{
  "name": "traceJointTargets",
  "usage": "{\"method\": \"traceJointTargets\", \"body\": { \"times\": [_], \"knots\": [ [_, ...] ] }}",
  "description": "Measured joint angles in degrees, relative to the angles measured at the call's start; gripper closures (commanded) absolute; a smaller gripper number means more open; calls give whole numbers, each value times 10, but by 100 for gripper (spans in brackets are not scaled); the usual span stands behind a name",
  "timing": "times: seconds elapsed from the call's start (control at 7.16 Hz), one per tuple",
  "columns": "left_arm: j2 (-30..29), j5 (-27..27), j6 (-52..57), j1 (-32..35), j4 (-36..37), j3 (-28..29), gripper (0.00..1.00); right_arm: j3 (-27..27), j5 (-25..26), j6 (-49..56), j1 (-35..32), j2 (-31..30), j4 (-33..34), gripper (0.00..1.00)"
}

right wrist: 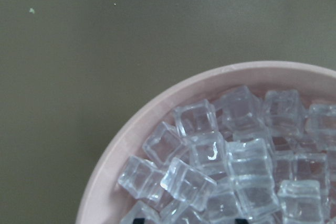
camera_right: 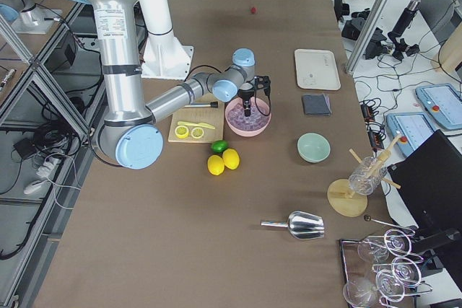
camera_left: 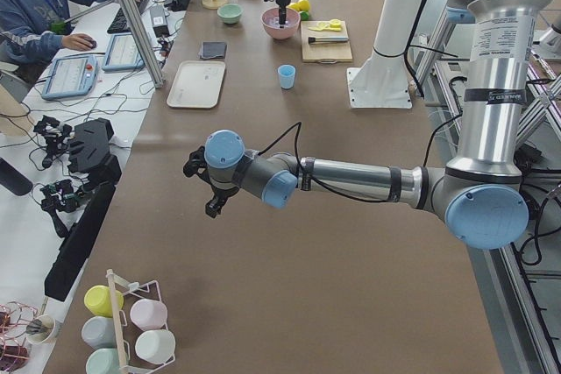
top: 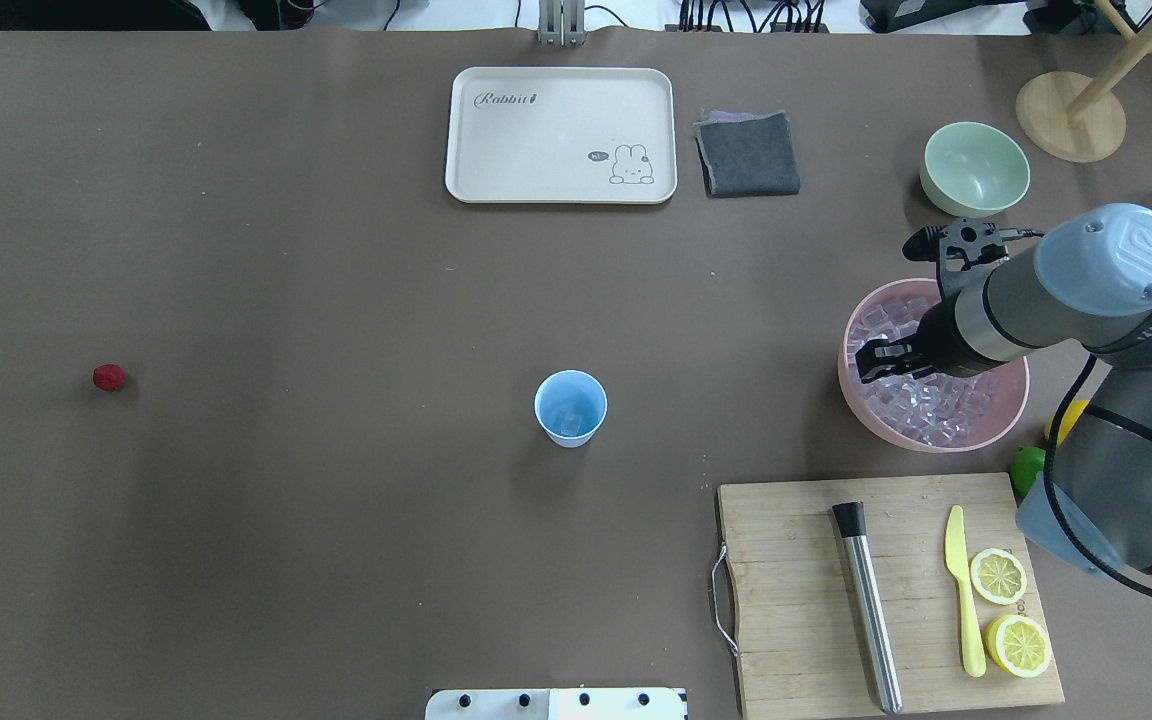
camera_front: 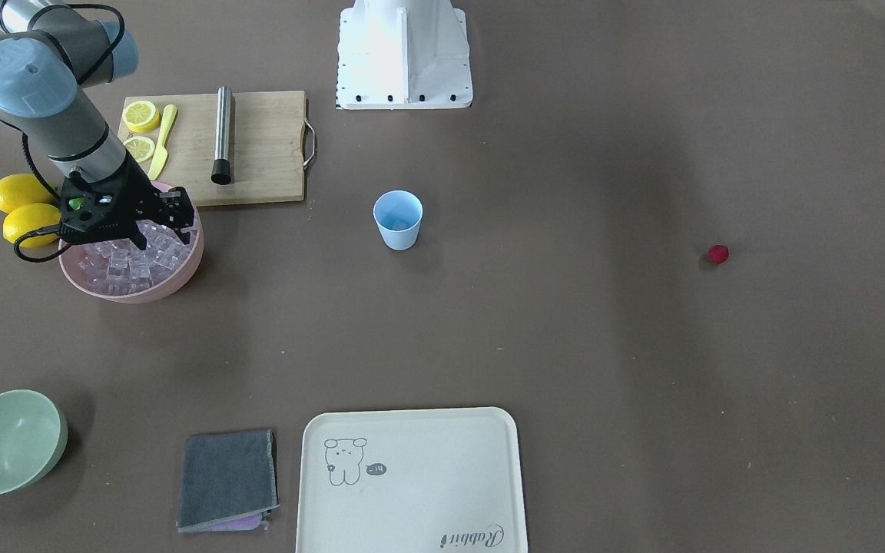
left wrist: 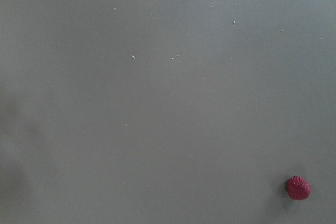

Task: Put ice and strawberries in cup
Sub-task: 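Lower the right gripper into the bowl and grasp another ice cube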

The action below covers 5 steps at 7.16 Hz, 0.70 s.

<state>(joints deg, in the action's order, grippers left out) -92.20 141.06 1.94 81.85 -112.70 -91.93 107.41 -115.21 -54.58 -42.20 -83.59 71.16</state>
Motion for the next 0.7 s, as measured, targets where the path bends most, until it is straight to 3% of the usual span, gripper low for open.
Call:
{"method": "traceJointTargets", "body": {
  "times": [0.14,0.7],
  "knots": [
    [0,0,0,0,0,0,2,0,1,0,0,0,0,100],
    [0,0,0,0,0,0,2,18,-4,2,-4,1,5,100]
  ]
}}
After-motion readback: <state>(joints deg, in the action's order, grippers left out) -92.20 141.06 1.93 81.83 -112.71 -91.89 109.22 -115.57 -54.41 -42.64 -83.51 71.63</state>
